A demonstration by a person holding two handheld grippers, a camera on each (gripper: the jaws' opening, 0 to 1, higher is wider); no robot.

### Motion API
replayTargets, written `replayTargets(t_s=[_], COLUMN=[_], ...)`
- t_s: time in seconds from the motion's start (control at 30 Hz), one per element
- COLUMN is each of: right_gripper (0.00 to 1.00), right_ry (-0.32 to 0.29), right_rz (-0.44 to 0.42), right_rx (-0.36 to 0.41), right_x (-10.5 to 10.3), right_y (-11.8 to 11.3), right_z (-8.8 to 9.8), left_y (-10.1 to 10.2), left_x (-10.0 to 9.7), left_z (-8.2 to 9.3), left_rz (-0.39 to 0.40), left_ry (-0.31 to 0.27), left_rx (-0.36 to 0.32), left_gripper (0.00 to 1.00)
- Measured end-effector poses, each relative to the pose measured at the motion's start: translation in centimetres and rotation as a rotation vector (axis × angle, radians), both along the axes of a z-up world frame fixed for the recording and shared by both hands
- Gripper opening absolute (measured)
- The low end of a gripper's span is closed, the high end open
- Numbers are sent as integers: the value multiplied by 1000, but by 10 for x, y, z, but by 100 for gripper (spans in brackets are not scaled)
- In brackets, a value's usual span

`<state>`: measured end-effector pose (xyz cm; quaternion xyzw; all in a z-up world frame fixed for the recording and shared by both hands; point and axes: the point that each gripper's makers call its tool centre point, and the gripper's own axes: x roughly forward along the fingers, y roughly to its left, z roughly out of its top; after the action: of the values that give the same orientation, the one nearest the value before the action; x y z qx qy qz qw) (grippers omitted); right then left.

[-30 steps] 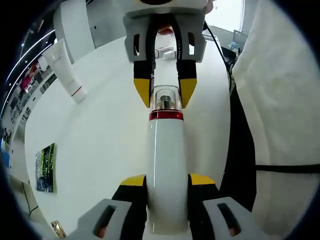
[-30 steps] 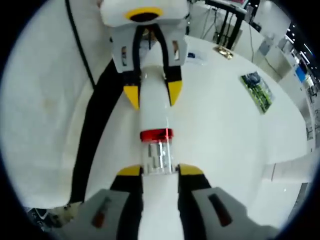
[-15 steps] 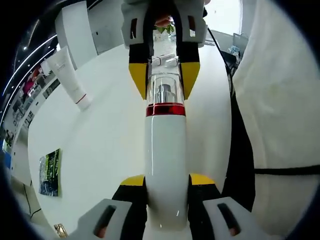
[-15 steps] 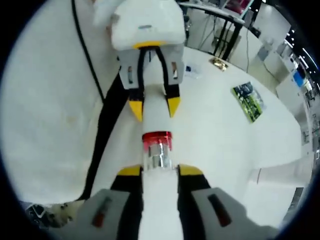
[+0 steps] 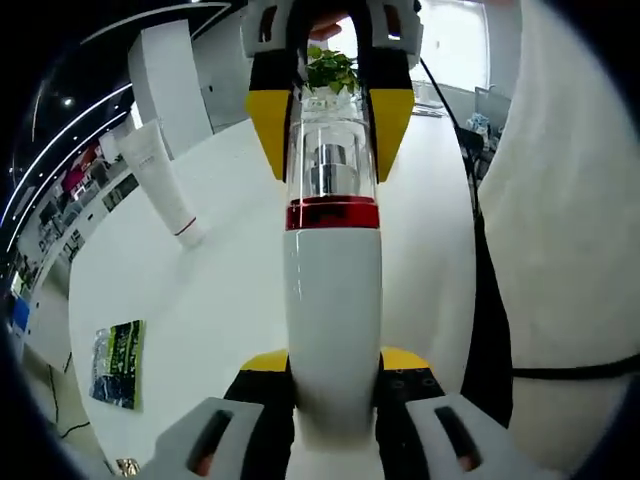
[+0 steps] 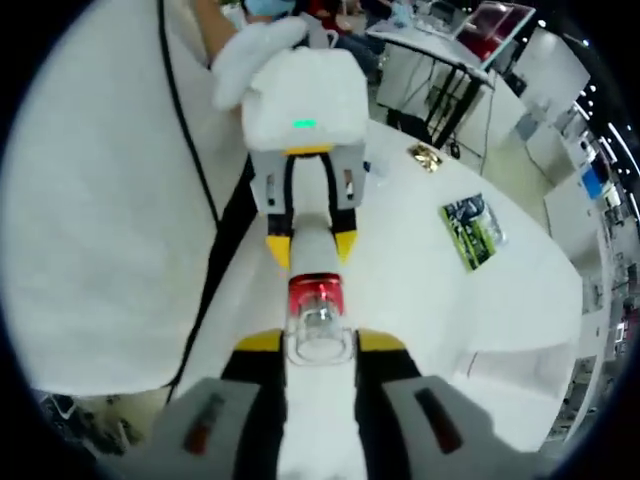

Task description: Arrange the skincare products in the storage area until every visible bottle or jar stands upright without overlapping.

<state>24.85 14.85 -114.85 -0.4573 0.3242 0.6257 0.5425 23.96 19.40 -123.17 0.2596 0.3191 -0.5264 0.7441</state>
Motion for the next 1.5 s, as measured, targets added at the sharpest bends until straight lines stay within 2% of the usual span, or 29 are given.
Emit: replayTargets(t_s=[0.17,0.47,0.97,1.5], right_gripper=[21,21,22,22], right_ry=[-6,-31,-25,5], right_rz=[21,87,147,185], right_rx=[18,34,17,-17], right_x=[0,-6,-10,-16], right_y=[9,32,52,71], right_z=[19,42,43,30], left_y=[-5,-11,-7,0], left_x=[3,7,5,0], left_z=[5,10,9,-5], left_rz=[22,46,89,108], left_ry=[-6,-25,-14,10], left_rx=[-67,-122,-178,-204], left_gripper=[28,28,28,28])
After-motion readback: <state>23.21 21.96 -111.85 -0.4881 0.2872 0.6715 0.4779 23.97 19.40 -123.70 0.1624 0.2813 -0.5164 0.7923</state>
